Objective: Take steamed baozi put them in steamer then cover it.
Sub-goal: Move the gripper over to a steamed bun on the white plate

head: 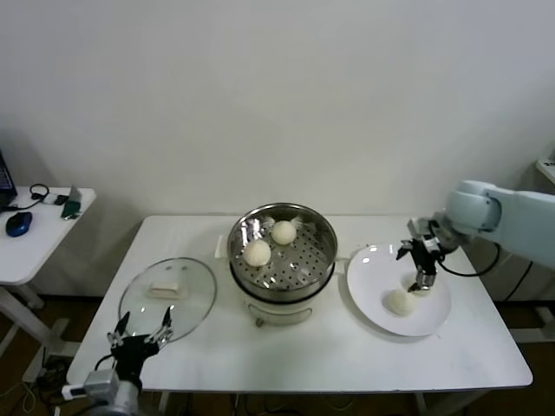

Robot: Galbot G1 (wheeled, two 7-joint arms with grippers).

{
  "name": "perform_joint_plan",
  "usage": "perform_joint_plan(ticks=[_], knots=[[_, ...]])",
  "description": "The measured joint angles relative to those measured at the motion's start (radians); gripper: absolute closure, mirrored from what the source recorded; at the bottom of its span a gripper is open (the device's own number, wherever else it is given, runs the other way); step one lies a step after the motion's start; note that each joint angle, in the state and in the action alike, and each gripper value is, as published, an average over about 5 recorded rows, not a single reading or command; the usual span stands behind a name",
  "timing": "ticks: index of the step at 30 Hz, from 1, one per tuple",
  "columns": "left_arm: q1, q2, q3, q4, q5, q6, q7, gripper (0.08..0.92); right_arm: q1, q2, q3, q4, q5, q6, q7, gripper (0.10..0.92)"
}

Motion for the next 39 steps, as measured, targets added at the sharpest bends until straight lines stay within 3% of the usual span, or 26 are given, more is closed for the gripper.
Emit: perform_joint_plan(ticks=[15, 30, 39], knots=[[0.02, -0.004, -0.011, 0.011, 0.01, -0.005, -0.001, 0.177, -0.311, 0.066, 0.223, -0.174, -0.112, -0.016, 0.027, 0.203], [0.016, -0.003, -0.005, 0.02, 0.013, -0.006, -0.003, 0.177, -0.417, 0.112, 0.296, -0.238, -0.142, -0.02, 0.029, 0.205], [0.021, -0.005, -0.004, 0.021, 0.014, -0.008, -0.006, 0.177, -0.425, 0.118, 0.307, -0.247, -0.157, -0.013, 0.026, 0.291]])
